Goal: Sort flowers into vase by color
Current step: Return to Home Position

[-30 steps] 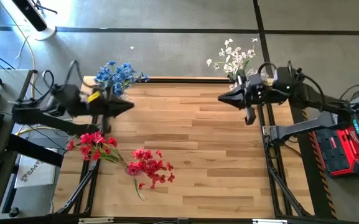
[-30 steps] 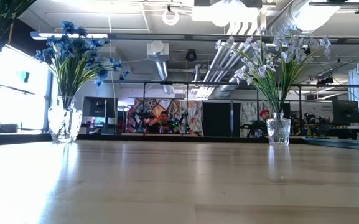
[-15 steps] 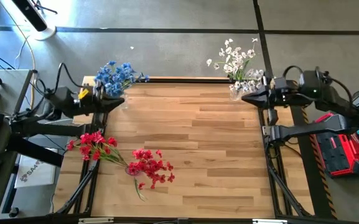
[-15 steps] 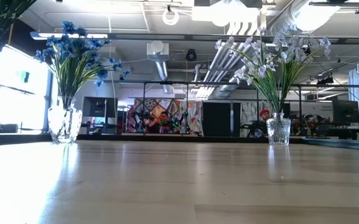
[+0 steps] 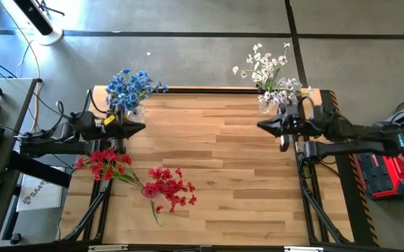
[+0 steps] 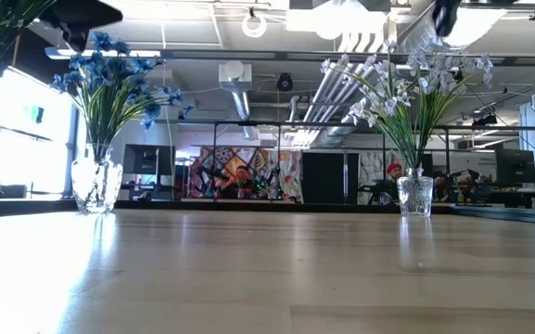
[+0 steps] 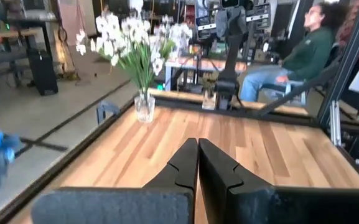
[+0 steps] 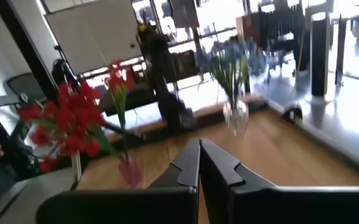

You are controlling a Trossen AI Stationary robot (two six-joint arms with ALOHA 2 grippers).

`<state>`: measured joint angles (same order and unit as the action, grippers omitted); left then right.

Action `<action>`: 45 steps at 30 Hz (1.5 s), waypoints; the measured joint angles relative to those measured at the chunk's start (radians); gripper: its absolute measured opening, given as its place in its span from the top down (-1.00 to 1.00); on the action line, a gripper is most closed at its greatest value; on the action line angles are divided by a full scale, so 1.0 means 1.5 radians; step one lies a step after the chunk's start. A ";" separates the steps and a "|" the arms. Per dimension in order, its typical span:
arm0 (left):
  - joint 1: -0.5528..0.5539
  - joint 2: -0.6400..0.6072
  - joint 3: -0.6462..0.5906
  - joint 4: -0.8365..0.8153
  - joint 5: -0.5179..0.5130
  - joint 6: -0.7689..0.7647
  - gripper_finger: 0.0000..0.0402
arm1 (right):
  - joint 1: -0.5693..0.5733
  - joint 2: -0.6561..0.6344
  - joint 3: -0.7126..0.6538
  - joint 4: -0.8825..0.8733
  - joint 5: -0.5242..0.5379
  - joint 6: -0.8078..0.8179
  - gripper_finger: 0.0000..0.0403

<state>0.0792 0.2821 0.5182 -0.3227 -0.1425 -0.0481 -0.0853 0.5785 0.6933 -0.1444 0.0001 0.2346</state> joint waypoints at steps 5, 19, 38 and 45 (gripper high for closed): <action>0.000 -0.032 -0.023 -0.009 0.001 0.010 1.00 | 0.002 -0.048 -0.108 0.130 -0.008 -0.019 1.00; -0.001 -0.180 -0.091 -0.024 0.024 -0.052 1.00 | 0.001 -0.274 -0.252 0.123 -0.002 -0.027 1.00; -0.001 -0.157 -0.234 0.114 0.062 -0.042 1.00 | 0.001 -0.347 -0.390 0.158 -0.023 0.020 1.00; -0.001 -0.185 -0.235 0.077 0.063 -0.029 1.00 | 0.001 -0.383 -0.418 0.158 -0.024 0.025 1.00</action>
<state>0.0776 0.0040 0.1661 -0.2069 -0.0486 -0.0917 -0.0841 0.0039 0.0668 0.0930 -0.0364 0.2728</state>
